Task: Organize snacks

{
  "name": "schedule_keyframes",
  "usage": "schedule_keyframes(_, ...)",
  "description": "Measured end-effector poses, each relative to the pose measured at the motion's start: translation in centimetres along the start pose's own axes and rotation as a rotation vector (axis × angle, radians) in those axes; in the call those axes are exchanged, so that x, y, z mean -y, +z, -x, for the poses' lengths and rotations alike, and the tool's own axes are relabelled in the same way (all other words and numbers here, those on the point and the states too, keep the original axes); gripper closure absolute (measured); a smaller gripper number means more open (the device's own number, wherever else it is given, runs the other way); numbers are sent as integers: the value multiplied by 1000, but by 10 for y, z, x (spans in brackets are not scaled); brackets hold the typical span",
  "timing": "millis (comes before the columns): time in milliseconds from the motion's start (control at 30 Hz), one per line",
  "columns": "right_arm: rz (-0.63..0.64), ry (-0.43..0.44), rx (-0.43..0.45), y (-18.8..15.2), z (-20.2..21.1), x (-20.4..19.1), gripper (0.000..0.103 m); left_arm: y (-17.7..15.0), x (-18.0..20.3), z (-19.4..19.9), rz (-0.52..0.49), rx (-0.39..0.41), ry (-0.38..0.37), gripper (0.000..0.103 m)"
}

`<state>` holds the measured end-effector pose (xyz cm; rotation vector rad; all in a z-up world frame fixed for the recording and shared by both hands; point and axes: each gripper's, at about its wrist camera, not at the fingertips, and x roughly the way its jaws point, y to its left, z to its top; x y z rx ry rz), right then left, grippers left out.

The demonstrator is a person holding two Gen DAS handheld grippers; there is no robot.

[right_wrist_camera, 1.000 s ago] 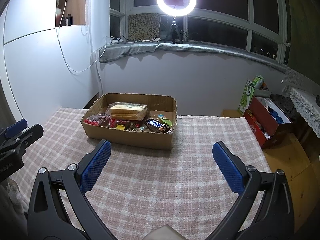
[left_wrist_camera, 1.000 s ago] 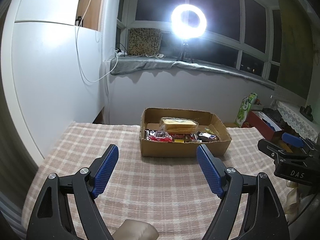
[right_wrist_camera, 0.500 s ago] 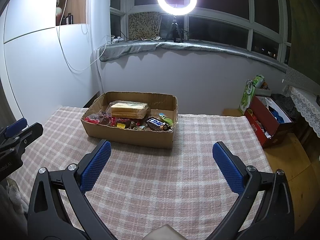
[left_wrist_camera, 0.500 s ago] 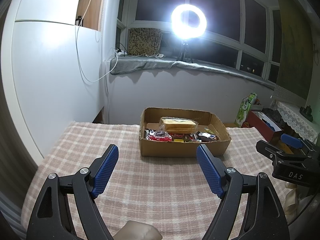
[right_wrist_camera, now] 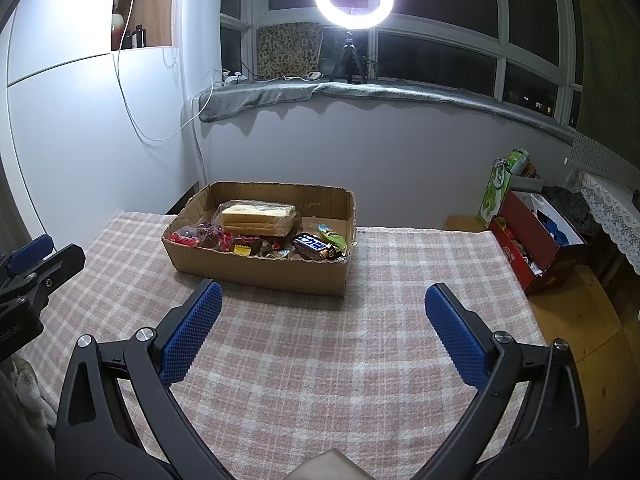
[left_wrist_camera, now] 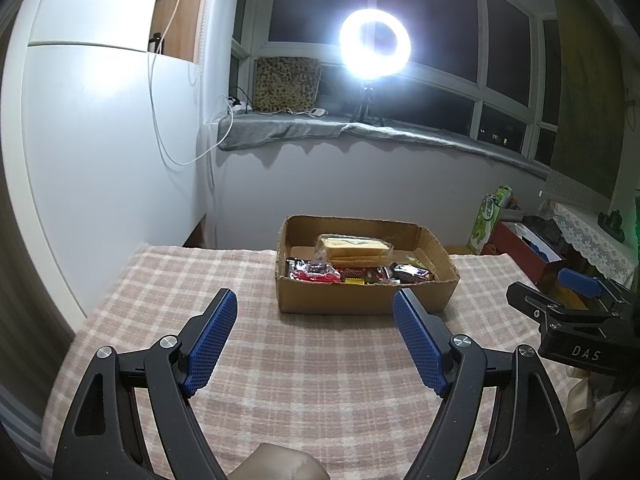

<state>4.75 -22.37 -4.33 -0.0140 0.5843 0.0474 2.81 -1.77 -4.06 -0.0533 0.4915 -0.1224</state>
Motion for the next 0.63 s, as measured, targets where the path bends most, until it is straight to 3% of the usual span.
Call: schedule_keyframes(633,2,3,-17,-8,-7,2,0,-6,4,-4,-16,9,1,23)
